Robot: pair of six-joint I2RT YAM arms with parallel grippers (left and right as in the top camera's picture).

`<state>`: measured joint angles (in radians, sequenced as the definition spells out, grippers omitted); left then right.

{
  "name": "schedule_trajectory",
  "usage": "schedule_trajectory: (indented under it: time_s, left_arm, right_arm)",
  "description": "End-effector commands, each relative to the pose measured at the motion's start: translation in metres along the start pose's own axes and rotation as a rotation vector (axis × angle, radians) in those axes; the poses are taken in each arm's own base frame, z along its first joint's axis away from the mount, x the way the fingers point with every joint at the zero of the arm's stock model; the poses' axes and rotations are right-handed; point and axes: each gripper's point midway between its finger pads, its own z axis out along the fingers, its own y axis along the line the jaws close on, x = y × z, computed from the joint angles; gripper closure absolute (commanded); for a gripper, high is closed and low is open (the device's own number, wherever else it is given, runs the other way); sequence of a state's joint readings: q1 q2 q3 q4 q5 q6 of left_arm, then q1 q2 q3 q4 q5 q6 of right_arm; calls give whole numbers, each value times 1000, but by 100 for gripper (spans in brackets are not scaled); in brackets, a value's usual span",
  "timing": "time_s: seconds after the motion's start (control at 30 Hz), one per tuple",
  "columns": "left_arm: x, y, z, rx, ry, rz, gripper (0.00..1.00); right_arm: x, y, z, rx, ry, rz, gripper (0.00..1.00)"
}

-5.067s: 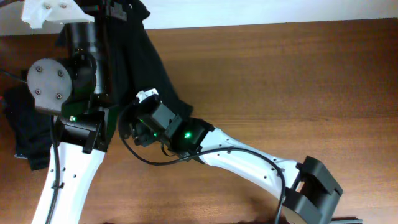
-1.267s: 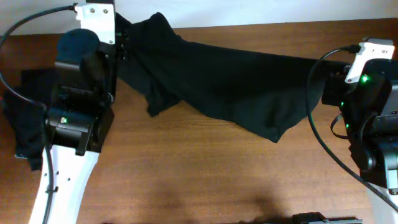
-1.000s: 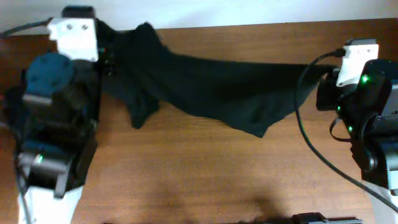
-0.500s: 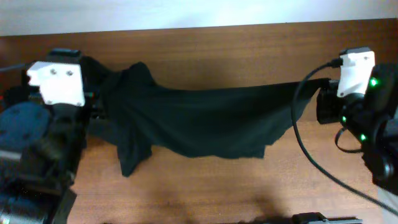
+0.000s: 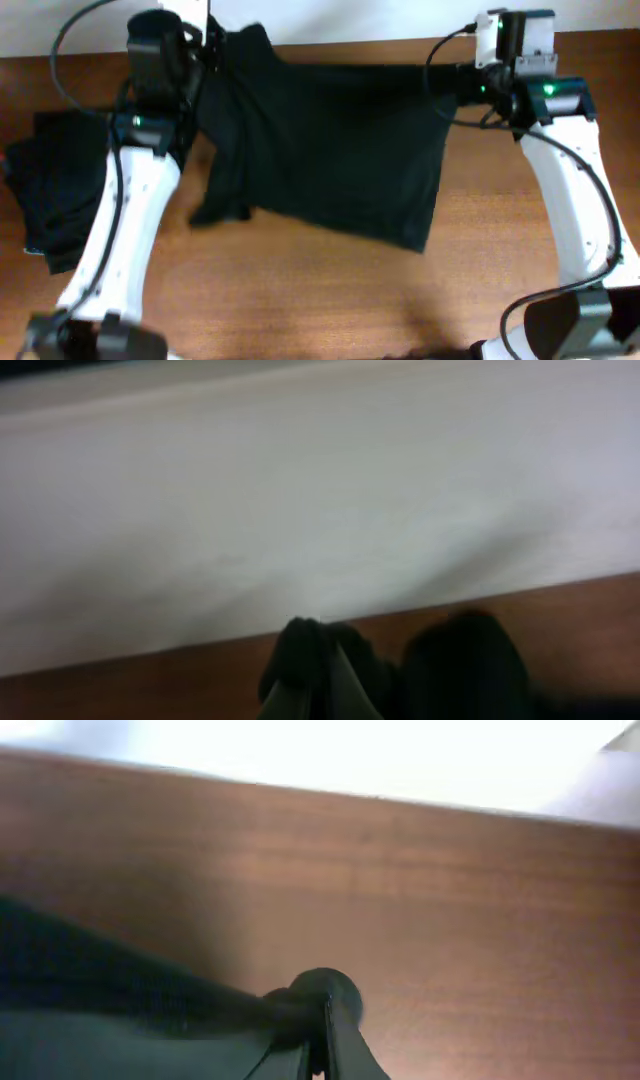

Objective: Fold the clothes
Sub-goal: 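Stretch the shirt between both grippers and lay it flat on the table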

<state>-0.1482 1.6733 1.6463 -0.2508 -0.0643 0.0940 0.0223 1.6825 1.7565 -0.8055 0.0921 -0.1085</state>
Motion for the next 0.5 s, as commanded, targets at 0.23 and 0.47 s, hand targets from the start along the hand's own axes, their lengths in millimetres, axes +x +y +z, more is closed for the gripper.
schedule_trajectory:
  time_s: [0.23, 0.47]
  left_arm:
    - [-78, -1, -94, 148, 19, 12, 100]
    - [110, -45, -134, 356, 806, -65, 100]
  right_arm:
    - [-29, -48, -103, 137, -33, 45, 96]
    - [127, 2, -72, -95, 616, 9, 96]
